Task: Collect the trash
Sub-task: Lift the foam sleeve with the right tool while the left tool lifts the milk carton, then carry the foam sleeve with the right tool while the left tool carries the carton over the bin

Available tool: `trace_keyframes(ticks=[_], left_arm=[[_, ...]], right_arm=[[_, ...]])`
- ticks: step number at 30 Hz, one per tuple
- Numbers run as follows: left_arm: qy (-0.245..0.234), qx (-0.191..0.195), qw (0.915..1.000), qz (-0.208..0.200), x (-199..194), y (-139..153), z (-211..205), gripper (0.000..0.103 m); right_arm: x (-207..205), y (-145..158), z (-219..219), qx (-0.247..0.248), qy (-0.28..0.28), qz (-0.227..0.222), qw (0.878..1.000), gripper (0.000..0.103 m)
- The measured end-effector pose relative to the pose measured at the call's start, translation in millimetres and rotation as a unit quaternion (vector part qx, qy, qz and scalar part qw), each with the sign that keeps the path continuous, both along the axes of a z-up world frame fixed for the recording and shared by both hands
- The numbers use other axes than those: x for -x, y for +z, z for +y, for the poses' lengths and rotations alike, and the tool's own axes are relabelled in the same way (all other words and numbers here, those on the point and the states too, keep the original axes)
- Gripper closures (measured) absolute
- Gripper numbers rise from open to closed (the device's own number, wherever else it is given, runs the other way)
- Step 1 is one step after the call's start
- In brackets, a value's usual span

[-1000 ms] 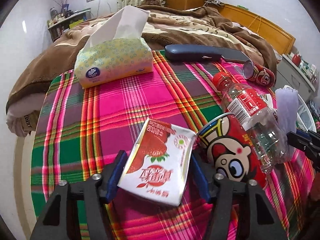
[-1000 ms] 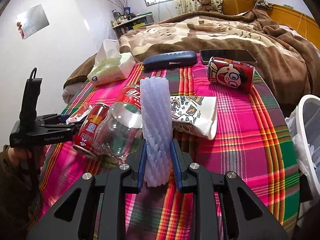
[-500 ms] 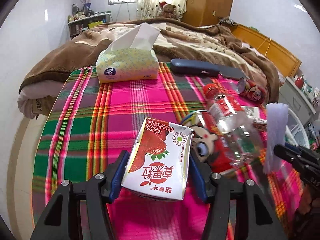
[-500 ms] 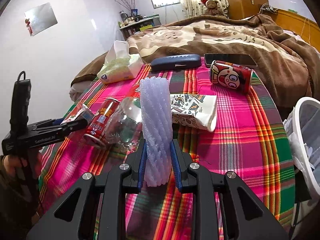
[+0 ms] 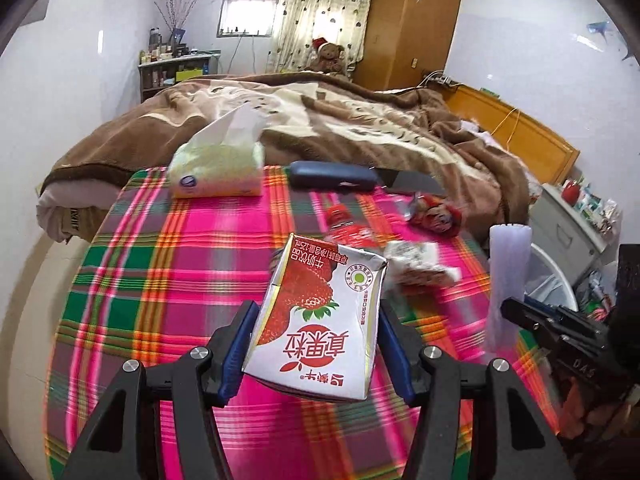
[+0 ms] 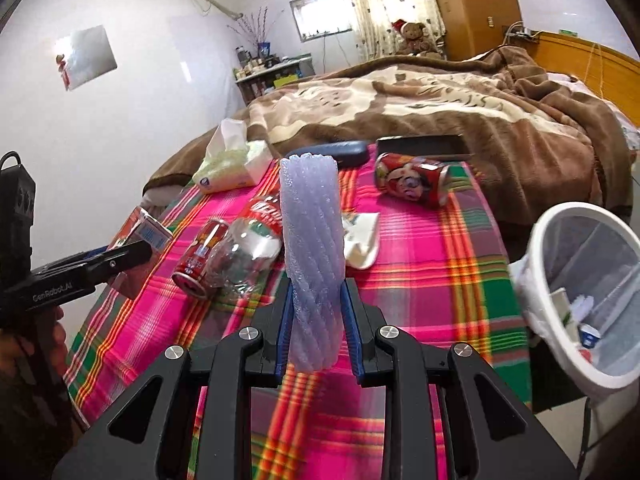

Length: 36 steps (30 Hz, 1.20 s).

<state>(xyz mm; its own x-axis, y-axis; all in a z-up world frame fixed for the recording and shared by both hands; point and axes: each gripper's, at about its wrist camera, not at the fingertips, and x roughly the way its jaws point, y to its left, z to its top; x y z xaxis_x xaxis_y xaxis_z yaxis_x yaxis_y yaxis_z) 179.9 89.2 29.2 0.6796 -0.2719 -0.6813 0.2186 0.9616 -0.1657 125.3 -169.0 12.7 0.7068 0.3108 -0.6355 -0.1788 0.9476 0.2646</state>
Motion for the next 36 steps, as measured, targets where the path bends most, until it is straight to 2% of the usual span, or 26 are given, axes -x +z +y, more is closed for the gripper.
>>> trace_keyframes(ticks=[8,19,28,36], left_arm=[[-0.029,0.003,0.9995,-0.014,10.1,14.4,-52.3,0.045],[-0.079,0.023,0.9966,-0.007,10.1,14.4,-127.9,0.044],[-0.129,0.042,0.9908,0.0,3.4,14.4,-199.8,0.044],[-0.176,0.038,0.9836,0.015,-4.7,5.7,-262.8,0.044]], right_arm=[[7.0,6.5,-32.9,0.001,-0.029,-0.009,1.0,0.078],[15.4,13.6,-86.9,0.001,-0.083,-0.022,0.996,0.078],[18.6,11.0,-129.6,0.011,-0.135,-0.017,0.991,0.078],[16.1,-0.4,-165.8,0.016,-0.169,-0.001,0.986,0.078]])
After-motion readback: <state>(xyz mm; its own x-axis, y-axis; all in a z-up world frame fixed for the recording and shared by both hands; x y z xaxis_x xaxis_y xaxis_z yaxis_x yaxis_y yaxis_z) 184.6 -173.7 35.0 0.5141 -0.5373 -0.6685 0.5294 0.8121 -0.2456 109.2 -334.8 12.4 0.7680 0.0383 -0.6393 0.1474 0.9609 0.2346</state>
